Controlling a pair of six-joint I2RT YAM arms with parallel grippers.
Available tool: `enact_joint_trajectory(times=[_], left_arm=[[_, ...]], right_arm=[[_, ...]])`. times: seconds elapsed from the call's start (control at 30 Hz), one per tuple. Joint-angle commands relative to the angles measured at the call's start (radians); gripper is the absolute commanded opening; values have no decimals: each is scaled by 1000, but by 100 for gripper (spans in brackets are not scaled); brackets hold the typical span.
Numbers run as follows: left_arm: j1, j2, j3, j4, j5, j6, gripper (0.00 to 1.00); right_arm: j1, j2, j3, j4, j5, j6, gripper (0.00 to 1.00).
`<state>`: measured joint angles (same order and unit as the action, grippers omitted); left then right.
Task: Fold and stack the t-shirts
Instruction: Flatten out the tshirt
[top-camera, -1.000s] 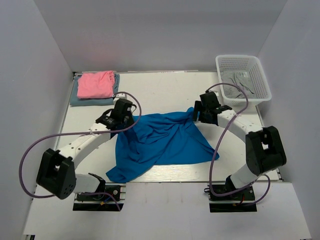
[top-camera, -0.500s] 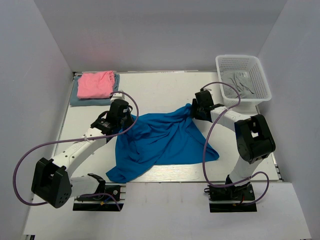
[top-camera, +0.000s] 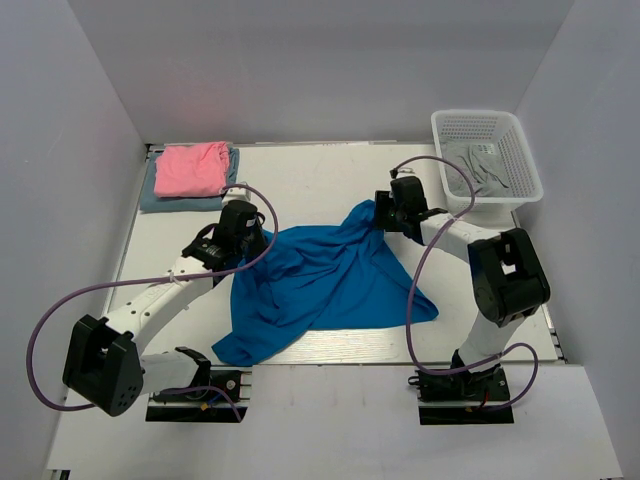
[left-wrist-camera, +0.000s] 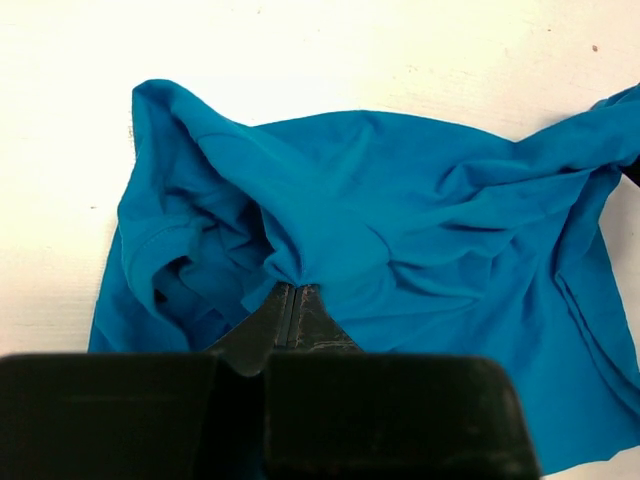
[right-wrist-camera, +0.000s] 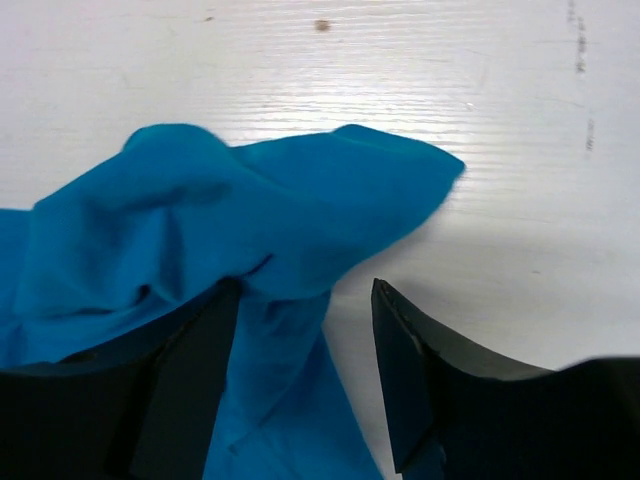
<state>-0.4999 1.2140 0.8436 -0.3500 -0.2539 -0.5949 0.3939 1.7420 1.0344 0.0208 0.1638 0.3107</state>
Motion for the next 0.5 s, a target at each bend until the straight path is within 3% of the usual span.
enact_joint_trajectory(times=[0.0,0.17,0.23,0.27,0.3,0.4,0.47], left_arm=[[4,-16,-5,22,5,17,0],[4,4,-5,22,-4,17,0],[4,4,-5,11,-13,17,0],[4,4,-5,11,-22,17,0],[4,-5,-5,11,-22,17,0],[4,-5,-5,11,-31,17,0],[4,-5,-5,11,-42,17,0]], right_arm=[[2,28,36,53,-58,-68,64],[0,94,102,47,-14,-61,64],[-1,122,131,24,43,-26,58],[-3,122,134,25,84,-9,54],[-1,122,136,30,104,-1,41],[-1,90,92,68,146,10,22],[-1,48,69,83,161,-2,21]])
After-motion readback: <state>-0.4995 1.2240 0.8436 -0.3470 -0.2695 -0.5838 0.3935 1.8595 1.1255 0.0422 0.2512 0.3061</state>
